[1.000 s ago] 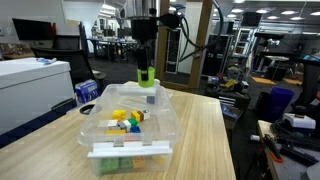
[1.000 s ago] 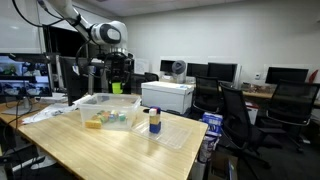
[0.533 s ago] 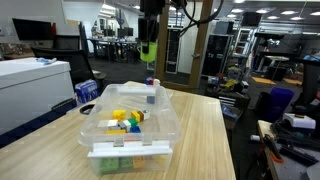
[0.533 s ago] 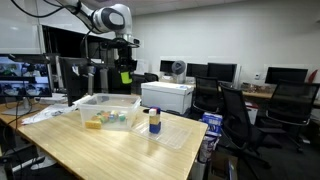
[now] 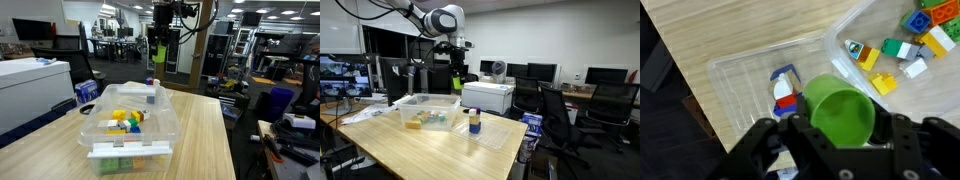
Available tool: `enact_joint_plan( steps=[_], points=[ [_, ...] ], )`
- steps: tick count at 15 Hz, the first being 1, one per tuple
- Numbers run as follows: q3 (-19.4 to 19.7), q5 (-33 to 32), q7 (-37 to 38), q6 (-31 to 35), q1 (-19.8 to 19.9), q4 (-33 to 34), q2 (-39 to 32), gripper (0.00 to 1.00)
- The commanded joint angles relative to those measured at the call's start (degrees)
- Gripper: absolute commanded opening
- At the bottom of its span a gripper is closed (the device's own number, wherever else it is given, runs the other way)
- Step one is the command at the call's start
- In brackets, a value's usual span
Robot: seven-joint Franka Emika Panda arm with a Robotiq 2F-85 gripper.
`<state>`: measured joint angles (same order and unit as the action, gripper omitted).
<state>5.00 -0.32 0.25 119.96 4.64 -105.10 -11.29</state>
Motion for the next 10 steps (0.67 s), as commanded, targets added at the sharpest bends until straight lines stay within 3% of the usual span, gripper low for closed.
enact_joint_plan(
  steps=[1,10],
  points=[
    [0.9,2.6,3.5,2.5,1.4,1.4,-2.7,0.34],
    [3.2,7.0,10.4,5.1,4.4,6.8,-10.2,0.34]
  ],
)
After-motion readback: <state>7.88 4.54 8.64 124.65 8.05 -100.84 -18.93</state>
